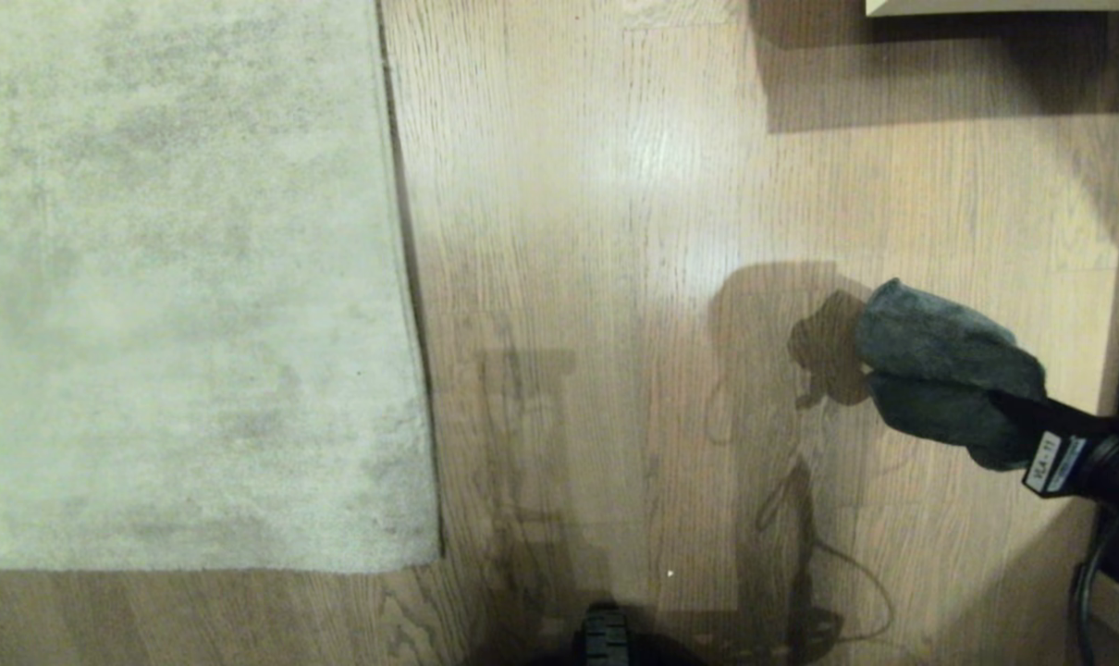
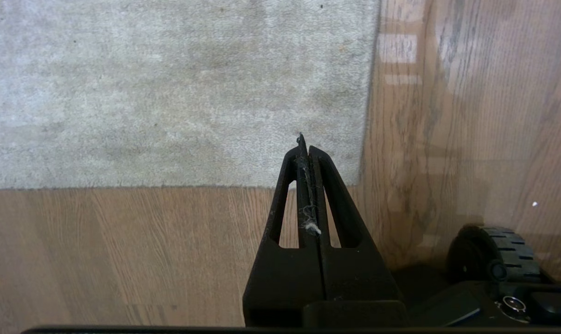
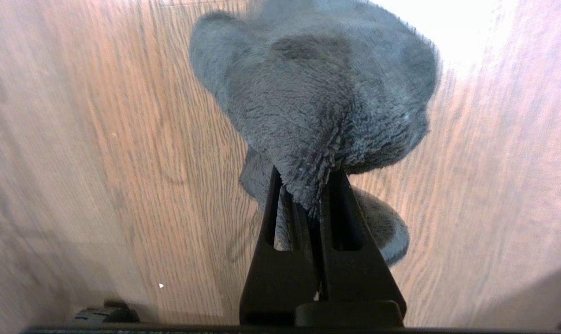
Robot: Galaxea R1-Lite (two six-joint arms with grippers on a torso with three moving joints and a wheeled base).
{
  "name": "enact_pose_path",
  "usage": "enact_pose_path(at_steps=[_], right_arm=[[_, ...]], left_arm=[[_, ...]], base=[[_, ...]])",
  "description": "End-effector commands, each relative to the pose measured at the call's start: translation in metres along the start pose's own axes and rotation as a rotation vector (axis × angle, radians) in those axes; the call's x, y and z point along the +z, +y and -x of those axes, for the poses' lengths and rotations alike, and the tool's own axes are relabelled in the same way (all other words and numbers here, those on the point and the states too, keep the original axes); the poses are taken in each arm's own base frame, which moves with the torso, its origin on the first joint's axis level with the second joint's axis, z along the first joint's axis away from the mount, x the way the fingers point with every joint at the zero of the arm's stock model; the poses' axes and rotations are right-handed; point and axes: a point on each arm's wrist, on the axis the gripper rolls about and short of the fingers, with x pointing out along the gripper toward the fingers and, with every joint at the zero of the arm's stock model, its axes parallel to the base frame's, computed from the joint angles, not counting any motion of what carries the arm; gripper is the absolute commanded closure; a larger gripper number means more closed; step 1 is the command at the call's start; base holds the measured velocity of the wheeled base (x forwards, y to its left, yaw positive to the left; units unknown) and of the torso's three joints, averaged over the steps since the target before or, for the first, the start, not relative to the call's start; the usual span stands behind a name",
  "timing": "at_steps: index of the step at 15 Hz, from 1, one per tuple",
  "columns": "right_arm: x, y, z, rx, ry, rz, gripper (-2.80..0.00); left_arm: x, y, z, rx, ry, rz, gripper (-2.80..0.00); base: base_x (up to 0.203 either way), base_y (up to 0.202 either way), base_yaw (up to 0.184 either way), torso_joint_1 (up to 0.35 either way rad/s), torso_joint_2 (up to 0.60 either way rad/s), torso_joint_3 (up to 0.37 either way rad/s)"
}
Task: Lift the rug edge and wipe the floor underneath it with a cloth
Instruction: Put down the rag
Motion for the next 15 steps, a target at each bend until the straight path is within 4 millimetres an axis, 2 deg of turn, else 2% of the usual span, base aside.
enact_pose_path(at_steps=[1,5,9,15], right_arm=[[-0.002,-0.003,-0.031,-0.003,0.043,-0.004,0.0],[0.001,-0.015,-0.058,-0.046,0.016,-0.007,0.0],[0.015,-0.032,-0.094,-0.091,-0.08,-0.005,0.0],[0.024,-0.045,-0.117,-0.099,-0.14,0.001,0.0]], left_arm=[[0.0,0.0,0.0,0.0,0.0,0.001,0.0],[0.0,0.0,0.0,0.0,0.0,0.0,0.0],[0.0,0.0,0.0,0.0,0.0,0.002,0.0],[0.0,0.0,0.0,0.0,0.0,0.001,0.0]], base=[[0.0,0.0,0.0,0.0,0.0,0.0],[0.0,0.0,0.0,0.0,0.0,0.0],[0.0,0.0,0.0,0.0,0.0,0.0],[0.0,0.0,0.0,0.0,0.0,0.0]])
